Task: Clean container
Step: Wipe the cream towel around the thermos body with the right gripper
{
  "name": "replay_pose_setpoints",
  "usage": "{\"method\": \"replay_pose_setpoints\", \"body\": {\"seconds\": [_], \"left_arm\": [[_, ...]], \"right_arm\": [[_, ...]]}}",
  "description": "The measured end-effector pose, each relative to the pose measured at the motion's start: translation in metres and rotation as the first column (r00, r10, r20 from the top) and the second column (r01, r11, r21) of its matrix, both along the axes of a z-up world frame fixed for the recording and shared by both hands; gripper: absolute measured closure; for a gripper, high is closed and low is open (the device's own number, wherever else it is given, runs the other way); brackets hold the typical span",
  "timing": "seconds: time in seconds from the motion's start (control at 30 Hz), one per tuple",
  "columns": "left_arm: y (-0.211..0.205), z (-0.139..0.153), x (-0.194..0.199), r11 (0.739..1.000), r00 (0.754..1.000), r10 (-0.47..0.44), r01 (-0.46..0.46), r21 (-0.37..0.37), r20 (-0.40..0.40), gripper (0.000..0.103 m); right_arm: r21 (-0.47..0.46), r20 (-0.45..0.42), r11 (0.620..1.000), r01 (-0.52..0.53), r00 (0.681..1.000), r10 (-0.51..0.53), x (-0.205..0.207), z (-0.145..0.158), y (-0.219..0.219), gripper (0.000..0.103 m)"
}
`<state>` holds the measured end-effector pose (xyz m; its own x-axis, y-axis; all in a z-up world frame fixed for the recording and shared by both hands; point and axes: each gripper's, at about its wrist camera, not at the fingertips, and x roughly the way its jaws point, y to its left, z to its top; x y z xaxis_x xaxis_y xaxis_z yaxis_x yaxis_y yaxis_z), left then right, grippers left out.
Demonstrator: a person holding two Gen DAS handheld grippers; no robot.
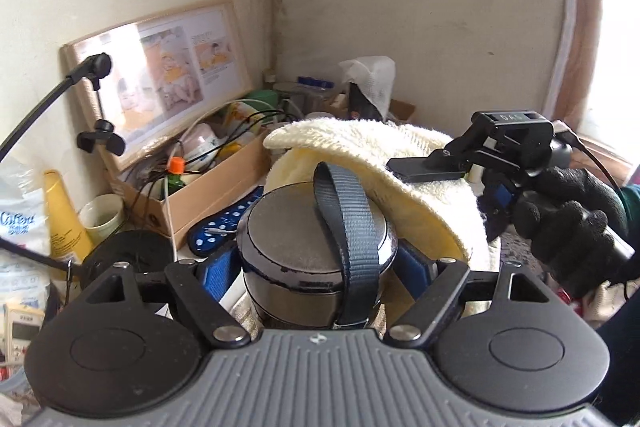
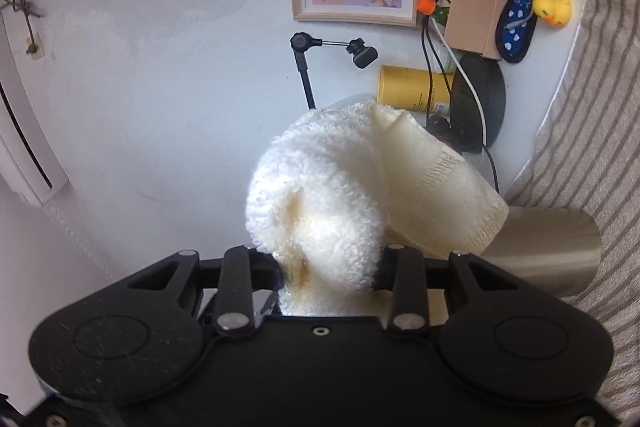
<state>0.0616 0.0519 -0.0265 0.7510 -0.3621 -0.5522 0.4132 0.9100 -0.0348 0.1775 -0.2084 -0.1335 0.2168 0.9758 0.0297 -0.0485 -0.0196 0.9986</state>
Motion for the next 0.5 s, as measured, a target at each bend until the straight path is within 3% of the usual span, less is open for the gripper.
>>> {"method": "replay_pose_setpoints", "body": {"seconds": [0.33, 0.5], "left_arm": [[0.004, 0.001, -0.009, 0.999, 0.999, 0.042, -0.042, 0.003, 0.012, 0.021], [0.001, 0.002, -0.008, 0.999, 0.999, 0.041, -0.042, 0.025, 0.011, 0.021]], "right_arm": [[0.040, -0.118, 0.999, 0.006, 0.993, -0.001, 0.004, -0.039, 0.003, 0.070], [0.014, -0.155, 1.000, 0.005, 0.988, -0.002, 0.009, -0.055, 0.004, 0.070]]}}
